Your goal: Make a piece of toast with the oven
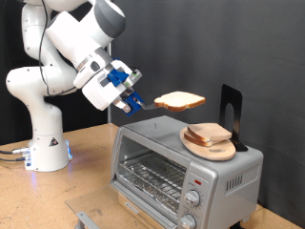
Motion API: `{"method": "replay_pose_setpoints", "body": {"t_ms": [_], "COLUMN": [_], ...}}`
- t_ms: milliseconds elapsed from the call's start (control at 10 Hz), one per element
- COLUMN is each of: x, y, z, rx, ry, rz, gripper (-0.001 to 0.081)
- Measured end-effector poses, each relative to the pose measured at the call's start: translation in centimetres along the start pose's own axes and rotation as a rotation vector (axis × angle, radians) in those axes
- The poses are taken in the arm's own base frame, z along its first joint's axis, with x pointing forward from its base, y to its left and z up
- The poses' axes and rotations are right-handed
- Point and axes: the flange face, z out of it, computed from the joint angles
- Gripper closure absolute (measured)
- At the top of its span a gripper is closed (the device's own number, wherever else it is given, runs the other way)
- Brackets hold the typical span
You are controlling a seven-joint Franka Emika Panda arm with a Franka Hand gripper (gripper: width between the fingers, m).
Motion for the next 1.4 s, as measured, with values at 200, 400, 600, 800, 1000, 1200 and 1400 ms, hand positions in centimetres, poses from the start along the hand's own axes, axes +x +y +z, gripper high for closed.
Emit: {"method": "replay_pose_setpoints", "body": {"t_ms": [200,400,600,800,1000,1200,1400], "x": [-0.5,-1.0,-1.1,-1.1,-1.2,-1.3,-1.4], "y": [1.5,4.1,6.7,8.7,10.4,11.1,11.2], "z": [-0.2,-1.2,-2.6,-3.9,-4.9,-5.4,-5.2], "rx": [0.004,0.005,0.007,0.005,0.001,0.002,0.001], "ry": [-0.014,-0.023,-0.015,-0.017,-0.024,-0.036,-0.040], "rz": [-0.020,-0.019,-0.006,0.006,0.011,0.016,0.018], "gripper": [0.0412,0.0412,0.0412,0.0412,0.0412,0.0412,0.0412]}}
